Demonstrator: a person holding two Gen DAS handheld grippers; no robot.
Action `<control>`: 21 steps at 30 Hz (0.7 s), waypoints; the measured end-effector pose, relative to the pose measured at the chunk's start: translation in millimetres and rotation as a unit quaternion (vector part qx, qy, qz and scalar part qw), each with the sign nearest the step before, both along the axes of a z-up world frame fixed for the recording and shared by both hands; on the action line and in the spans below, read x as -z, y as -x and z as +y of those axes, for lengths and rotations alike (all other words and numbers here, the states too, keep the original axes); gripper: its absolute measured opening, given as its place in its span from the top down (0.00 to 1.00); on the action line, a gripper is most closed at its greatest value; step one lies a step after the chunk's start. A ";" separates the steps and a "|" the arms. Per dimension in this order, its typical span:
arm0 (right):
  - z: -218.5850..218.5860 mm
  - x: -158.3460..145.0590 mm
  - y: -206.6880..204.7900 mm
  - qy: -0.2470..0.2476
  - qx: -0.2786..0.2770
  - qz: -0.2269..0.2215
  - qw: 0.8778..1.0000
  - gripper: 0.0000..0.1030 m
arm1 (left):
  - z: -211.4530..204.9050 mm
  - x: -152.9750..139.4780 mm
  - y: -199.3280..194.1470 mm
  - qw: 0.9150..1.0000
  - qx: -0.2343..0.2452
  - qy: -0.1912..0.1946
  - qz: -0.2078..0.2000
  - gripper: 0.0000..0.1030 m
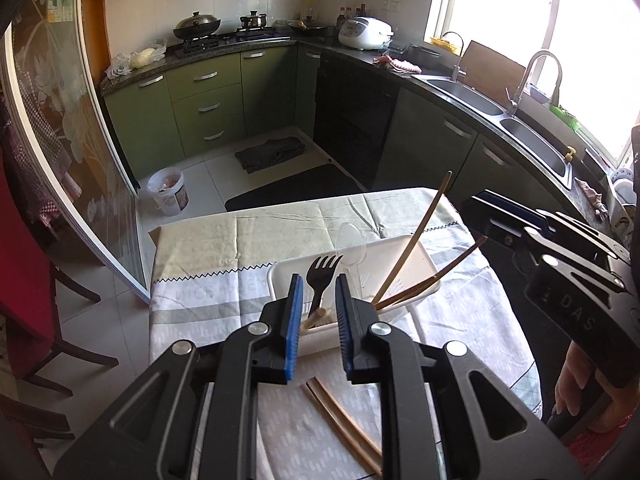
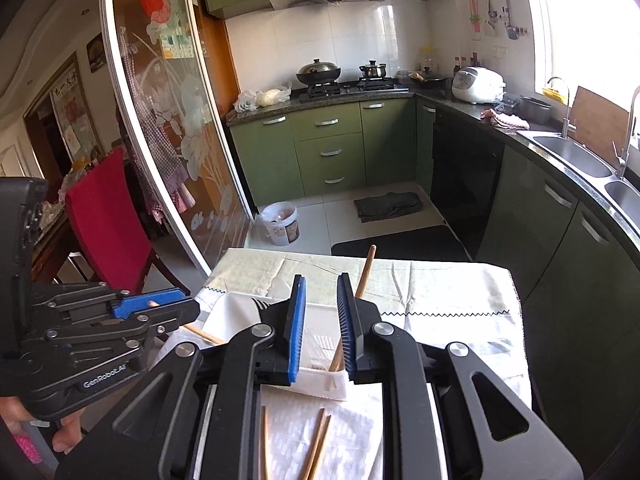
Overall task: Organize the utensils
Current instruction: 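Lower both chopsticks over the holder and open both grippers, then close the left gripper on a wooden chopstick while the right gripper grasps another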
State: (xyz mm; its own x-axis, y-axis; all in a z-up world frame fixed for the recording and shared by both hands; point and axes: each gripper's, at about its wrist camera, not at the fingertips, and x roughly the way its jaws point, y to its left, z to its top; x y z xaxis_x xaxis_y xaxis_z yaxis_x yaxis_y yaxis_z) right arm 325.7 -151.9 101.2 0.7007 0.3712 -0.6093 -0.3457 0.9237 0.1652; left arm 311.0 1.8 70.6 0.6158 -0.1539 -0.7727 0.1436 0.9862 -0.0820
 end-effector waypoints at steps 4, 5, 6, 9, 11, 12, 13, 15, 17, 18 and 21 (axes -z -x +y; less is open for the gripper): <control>-21.0 -13.5 41.9 -0.024 -0.012 -0.029 0.999 0.73 | 4.7 -12.0 23.6 1.000 0.006 0.014 -0.009 0.71; -28.6 -13.8 55.5 -0.029 -0.013 -0.037 0.999 0.70 | 4.4 -13.2 31.4 1.000 0.007 0.018 -0.007 0.68; -35.9 -11.6 69.3 -0.031 -0.014 -0.044 0.998 0.65 | 4.0 -12.1 39.8 1.000 0.008 0.019 -0.003 0.68; -58.2 8.3 104.9 -0.030 -0.014 -0.041 0.999 0.60 | 4.5 9.1 65.0 0.999 0.001 0.013 0.029 0.68; -72.0 30.1 123.6 -0.026 -0.007 -0.028 0.999 0.60 | 5.4 35.9 75.2 0.997 -0.007 0.023 0.072 0.68; -78.0 42.1 131.3 -0.023 -0.001 -0.019 1.000 0.60 | 5.1 52.2 77.9 0.995 -0.012 0.026 0.095 0.68; -82.7 53.9 138.0 -0.021 0.004 -0.009 1.000 0.60 | 4.5 67.8 79.0 0.993 -0.017 0.024 0.116 0.68; -93.8 78.3 147.5 -0.029 0.014 0.018 0.999 0.60 | 0.2 99.6 77.5 0.987 -0.025 0.022 0.159 0.69; -104.1 100.2 152.3 -0.045 0.019 0.046 0.998 0.60 | -2.2 127.0 72.4 0.978 -0.036 0.035 0.203 0.71; -108.4 109.8 154.2 -0.051 0.023 0.057 0.997 0.60 | -3.3 137.7 69.3 0.974 -0.043 0.039 0.218 0.71; -119.0 130.8 159.4 -0.065 0.032 0.080 0.994 0.59 | -7.5 160.5 61.3 0.968 -0.063 0.040 0.241 0.73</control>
State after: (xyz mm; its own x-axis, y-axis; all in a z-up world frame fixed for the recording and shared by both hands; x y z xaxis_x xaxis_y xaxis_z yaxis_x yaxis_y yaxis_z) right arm 166.3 -270.9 -29.6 0.6225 0.4125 -0.6651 -0.2469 0.9100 0.3332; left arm 249.8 -5.7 -89.9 0.2036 -0.1716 -0.9639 -0.0510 0.9813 -0.1854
